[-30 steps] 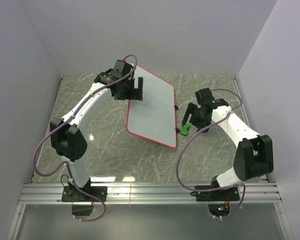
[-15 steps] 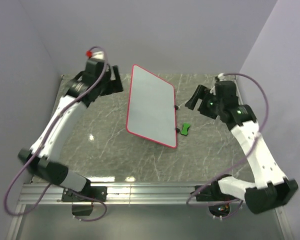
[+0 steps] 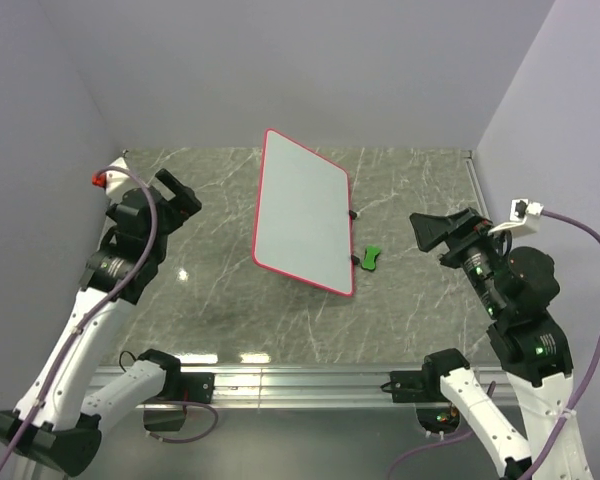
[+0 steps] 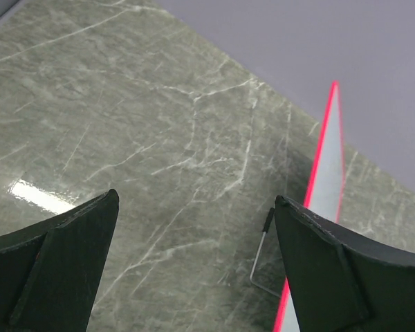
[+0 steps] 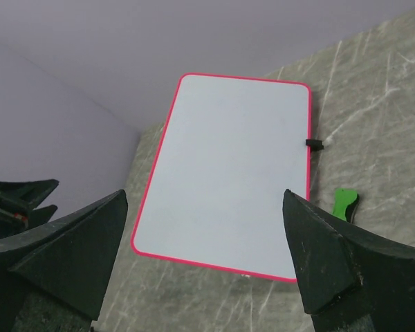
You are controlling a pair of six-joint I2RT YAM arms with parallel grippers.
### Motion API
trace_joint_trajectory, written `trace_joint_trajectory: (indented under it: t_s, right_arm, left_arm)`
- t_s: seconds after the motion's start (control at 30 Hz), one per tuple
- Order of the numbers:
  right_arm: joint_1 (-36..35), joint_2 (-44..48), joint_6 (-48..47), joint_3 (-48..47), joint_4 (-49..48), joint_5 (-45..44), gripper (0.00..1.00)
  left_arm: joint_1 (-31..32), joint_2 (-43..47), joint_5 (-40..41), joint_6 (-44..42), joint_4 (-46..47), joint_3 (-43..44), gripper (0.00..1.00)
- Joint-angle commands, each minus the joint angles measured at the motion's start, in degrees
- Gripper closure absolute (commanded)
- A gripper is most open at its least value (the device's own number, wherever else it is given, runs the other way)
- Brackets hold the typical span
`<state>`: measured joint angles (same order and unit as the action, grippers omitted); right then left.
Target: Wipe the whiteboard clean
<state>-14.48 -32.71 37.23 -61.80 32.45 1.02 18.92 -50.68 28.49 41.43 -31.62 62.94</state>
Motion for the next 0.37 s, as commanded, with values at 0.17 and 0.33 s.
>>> trace_joint_trajectory:
  t_s: [0.17, 0.33]
  right_arm:
    - [-0.5, 1.0, -1.5, -1.3, 0.0, -4.4, 0.0]
    - [-2.0, 0.7, -2.8, -1.8, 0.9, -3.6, 0.0]
  left_arm:
    - [-0.1, -2.0, 1.2, 0.4, 3.6, 0.4, 0.01]
    - [-0.1, -3.3, 1.3, -3.6, 3.2, 0.4, 0.01]
